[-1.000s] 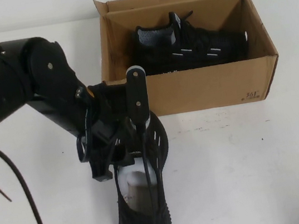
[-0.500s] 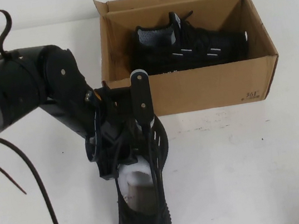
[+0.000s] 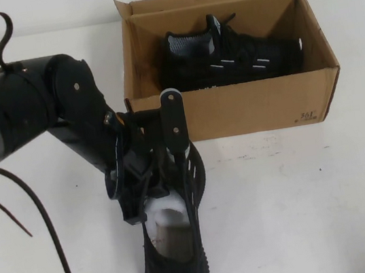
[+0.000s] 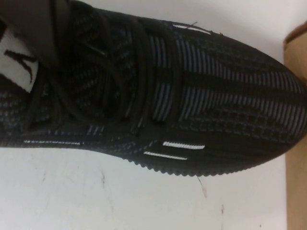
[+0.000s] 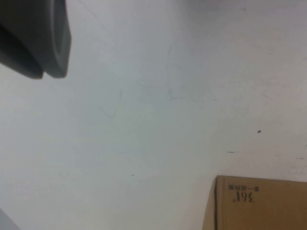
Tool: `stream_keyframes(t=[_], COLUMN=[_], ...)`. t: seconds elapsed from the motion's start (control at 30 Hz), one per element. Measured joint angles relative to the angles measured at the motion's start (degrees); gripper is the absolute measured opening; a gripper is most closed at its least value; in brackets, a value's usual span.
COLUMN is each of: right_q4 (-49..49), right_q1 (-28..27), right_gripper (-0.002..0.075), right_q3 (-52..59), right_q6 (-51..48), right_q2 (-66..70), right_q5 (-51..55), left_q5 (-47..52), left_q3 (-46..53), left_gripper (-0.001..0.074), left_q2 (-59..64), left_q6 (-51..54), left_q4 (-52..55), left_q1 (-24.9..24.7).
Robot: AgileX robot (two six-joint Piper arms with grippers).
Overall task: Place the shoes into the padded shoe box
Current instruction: Pick up the shoe from the table
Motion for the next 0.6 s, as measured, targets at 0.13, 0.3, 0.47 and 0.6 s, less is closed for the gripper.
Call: stream_keyframes(t=[0.13, 0.3, 0.47, 0.6], right_q4=[0.0, 0.0, 0.0, 0.0], right_q1=[0.0, 0.0, 0.0, 0.0], right_gripper=[-0.0008, -0.0008, -0.0008, -0.0008], right_q3=[0.0, 0.0, 0.0, 0.0], right_q6=[0.0, 0.0, 0.0, 0.0], right_q2=[0.0, -0.1, -0.2, -0.2], right_q5=[0.0, 0.0, 0.0, 0.0], left_q5=[0.0, 0.5, 2.1, 2.7], left_q3=[0.0, 0.0, 0.0, 0.0], left_gripper=[0.0011, 0.001, 0.001, 0.001], left_q2=[-0.5, -4.1, -7.8, -10.2], left_q6=[-3.4, -9.9, -16.9, -24.3], left_q4=[0.1, 0.5, 0.3, 0.3], left_q1=[-0.1, -1.7, -3.6, -4.0])
